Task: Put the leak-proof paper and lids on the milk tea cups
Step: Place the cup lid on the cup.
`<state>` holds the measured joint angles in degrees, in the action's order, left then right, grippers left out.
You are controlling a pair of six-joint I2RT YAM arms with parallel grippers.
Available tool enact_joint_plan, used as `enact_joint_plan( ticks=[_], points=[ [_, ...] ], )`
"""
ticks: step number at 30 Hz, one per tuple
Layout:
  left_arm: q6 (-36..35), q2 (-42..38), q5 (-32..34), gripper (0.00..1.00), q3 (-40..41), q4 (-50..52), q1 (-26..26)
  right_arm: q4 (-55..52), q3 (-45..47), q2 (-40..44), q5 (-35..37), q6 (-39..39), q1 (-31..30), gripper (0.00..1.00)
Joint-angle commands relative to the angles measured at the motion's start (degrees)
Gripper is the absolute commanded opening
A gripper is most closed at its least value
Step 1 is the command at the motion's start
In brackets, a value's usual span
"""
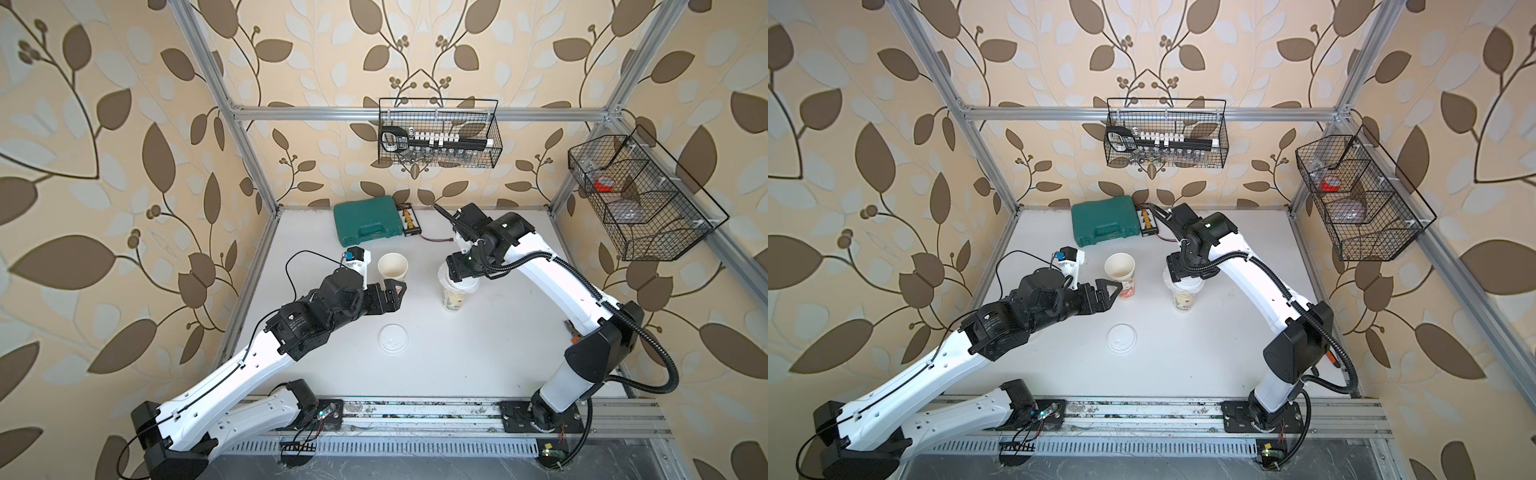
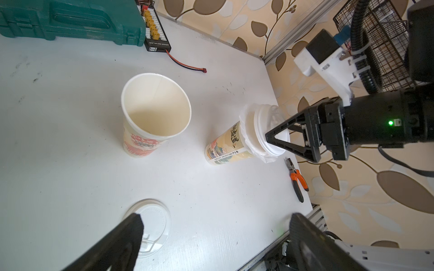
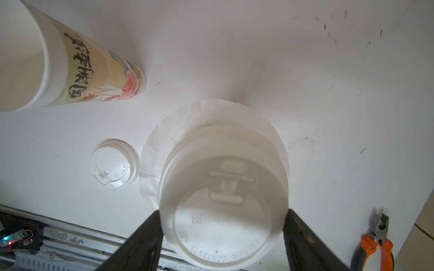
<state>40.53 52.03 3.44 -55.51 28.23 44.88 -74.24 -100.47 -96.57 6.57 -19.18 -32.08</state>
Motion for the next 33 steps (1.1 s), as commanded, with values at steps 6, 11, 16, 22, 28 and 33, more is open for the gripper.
enact_joint_plan(
  ticks=[6, 11, 16, 22, 28, 33],
  points=[
    [-1.4, -0.4, 0.7, 0.99, -1.7, -1.4, -0.4, -0.2, -0.1, -2.3, -0.7, 0.9, -0.4, 0.76],
    [-1.5, -0.5, 1.0, 0.99, -1.6, -1.3, -0.4, -0.1, 0.2, -2.9, -0.6, 1.0, -0.7, 0.77],
    [-1.5, -0.6, 1.1, 0.99, -1.5, -1.4, -0.4, 0.0, 0.6, -3.3, -0.4, 1.2, -0.7, 0.77],
    [-1.3, -1.0, 1.0, 0.99, -1.1, -1.7, -0.4, 0.3, 2.0, -3.4, 0.5, 1.5, -0.6, 0.77],
    [-1.2, -1.2, 0.8, 0.99, -0.7, -1.8, -0.4, 0.7, 2.9, -3.4, 0.7, 1.5, -0.5, 0.77],
    [-1.1, -1.5, 0.9, 0.99, -0.4, -1.8, -0.4, 0.7, 2.7, -3.5, 0.6, 1.5, -0.4, 0.77]
  ],
)
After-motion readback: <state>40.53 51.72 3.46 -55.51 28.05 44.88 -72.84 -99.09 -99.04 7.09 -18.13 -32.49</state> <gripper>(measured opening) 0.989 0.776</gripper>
